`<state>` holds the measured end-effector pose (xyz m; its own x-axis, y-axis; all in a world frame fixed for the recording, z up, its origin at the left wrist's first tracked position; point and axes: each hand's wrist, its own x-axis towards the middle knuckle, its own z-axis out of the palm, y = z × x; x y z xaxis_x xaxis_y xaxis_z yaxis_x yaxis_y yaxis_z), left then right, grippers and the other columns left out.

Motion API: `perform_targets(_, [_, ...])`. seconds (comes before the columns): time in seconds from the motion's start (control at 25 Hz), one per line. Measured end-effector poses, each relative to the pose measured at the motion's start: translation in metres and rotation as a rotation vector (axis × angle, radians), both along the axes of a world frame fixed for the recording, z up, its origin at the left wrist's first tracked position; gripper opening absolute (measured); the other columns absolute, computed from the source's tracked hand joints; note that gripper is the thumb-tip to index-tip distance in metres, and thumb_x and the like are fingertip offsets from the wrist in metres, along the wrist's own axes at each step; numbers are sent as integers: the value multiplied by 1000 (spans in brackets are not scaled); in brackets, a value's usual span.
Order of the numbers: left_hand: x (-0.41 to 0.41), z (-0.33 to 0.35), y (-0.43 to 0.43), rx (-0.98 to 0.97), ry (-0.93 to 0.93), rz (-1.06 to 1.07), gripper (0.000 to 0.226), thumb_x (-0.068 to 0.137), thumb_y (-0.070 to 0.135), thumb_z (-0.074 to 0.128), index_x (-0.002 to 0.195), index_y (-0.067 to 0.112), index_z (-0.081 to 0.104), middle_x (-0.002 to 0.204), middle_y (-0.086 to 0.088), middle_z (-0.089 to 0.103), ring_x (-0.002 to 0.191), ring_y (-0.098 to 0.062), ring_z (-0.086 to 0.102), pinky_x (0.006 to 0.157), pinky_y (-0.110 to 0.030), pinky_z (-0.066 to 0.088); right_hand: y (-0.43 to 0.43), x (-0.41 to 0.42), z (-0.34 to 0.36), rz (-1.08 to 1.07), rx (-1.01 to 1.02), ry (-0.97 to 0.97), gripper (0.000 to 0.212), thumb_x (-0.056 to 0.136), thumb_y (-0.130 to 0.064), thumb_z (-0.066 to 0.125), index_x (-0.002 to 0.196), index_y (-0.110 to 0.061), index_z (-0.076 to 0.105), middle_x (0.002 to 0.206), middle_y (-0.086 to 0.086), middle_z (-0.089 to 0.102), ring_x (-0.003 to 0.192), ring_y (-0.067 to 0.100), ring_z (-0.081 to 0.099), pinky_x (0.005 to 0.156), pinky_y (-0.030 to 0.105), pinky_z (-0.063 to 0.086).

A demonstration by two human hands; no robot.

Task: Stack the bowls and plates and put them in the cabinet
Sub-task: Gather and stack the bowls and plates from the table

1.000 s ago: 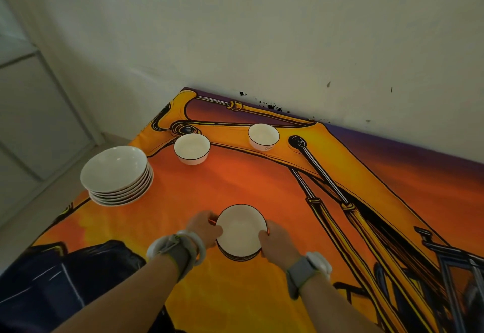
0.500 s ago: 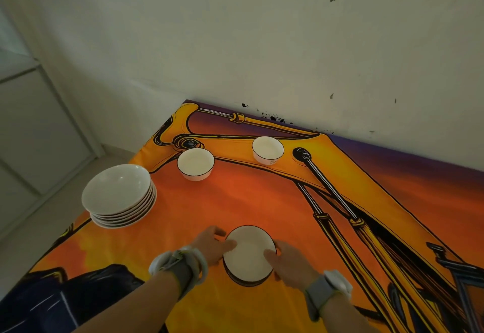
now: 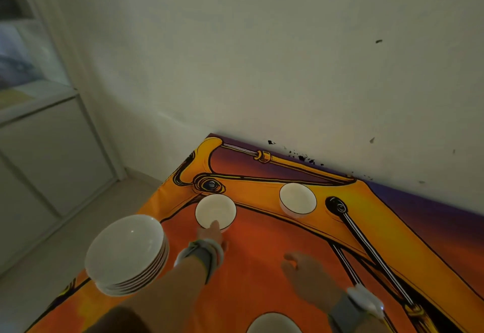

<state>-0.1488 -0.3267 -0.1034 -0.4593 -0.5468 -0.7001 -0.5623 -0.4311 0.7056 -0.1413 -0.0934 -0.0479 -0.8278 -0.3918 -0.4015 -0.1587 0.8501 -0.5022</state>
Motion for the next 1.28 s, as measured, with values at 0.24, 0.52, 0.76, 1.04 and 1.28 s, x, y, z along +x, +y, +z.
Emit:
perform_targets(0.24, [-12, 20, 5, -306, -106, -198, 23, 94, 6, 39, 111, -5, 49, 64, -10, 48, 15, -12, 41, 19, -14, 27, -13, -32, 3, 27, -30, 17, 45, 100, -34, 37, 135, -8, 49, 127, 11, 60, 109, 25, 61, 91, 29, 44])
perform_targets(0.52, [-94, 58, 76, -274, 203, -497, 23, 86, 13, 41, 103, 5, 55, 70, -14, 60, 48, -24, 50, 40, -21, 39, -8, -120, 37, -376, -410, 47, 47, 96, -41, 43, 132, -10, 47, 86, 8, 60, 55, 10, 50, 52, 25, 39])
perform_targets(0.76, [-143, 51, 111, -297, 201, -693, 21, 91, 4, 35, 106, 15, 46, 58, -8, 54, 39, -15, 39, 31, -14, 31, 20, -180, 11, -515, -325, 60, 30, 91, -8, 38, 110, 2, 58, 76, 18, 58, 48, 18, 43, 46, 26, 34])
perform_targets(1.04, [-166, 12, 104, -370, 53, -727, 27, 89, 7, 43, 73, 22, 27, 81, -18, 51, 48, -19, 35, 45, -27, 27, 19, -204, -57, -527, -270, 19, 26, 91, -17, 41, 105, -1, 55, 89, 21, 59, 65, 27, 43, 62, 36, 37])
perform_targets(1.28, [-171, -11, 100, -422, 52, -808, 8, 87, 9, 45, 82, 6, 50, 74, -16, 52, 49, -21, 36, 49, -28, 29, 20, -207, -71, -500, -213, 44, 22, 92, -15, 42, 99, 0, 56, 84, 15, 53, 72, 30, 47, 63, 35, 36])
